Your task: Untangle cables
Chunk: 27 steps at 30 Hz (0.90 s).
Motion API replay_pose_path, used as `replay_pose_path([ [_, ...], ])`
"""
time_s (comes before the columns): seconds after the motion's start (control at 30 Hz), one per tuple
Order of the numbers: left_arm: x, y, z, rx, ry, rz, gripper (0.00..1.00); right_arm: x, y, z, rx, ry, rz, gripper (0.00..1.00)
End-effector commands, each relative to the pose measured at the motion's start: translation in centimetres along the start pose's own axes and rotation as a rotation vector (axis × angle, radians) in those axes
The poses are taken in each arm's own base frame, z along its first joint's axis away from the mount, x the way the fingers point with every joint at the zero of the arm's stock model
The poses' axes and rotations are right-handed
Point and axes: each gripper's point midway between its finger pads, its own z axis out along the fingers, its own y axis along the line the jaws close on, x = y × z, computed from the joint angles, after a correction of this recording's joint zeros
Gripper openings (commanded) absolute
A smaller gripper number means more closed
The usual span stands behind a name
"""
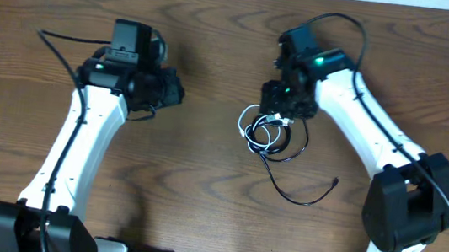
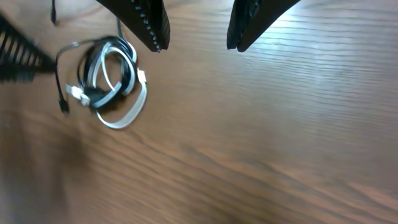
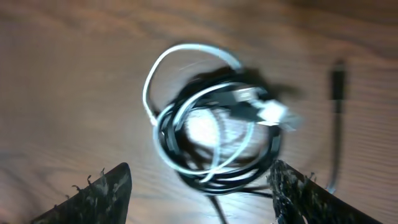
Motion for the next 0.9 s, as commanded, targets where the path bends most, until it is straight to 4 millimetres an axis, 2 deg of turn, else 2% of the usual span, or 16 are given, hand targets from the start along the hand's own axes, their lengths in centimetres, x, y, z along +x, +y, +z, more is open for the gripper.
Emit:
replay_pose_path([
  [0.0, 1.3, -2.4, 2.5, 0.028, 0.075, -0.006, 0.35, -1.5, -1.6, -2.1, -0.037, -0.042, 0.038, 0.66],
  [0.2, 5.4, -6.6, 8.5, 0.051, 0.227, -0.003, 0.35, -2.2, -4.2, -2.6, -0.023, -0.047, 0.088, 0.66],
  [0.37, 7.5, -7.7, 12.0, 0.016, 0.290, -0.103, 0.35, -2.1, -4.5, -2.6, -0.016, -0.042, 0.076, 0.66],
  [0.53, 8.5, -7.8, 15.3, -0.010, 0.320, -0.234, 0.35, -2.0, -4.6, -2.6, -0.014, -0.037, 0.073, 0.65],
  [0.7, 9.6, -7.0, 16.9, -0.039, 0.365, -0.290, 0.35, -1.7, -4.7, -2.6, -0.007, -0.028, 0.062, 0.65],
  [0.87, 9.7, -7.8, 17.1, 0.004, 0.384, -0.291, 0.35, -1.7, -4.7, -2.6, -0.007, -0.029, 0.061, 0.65],
])
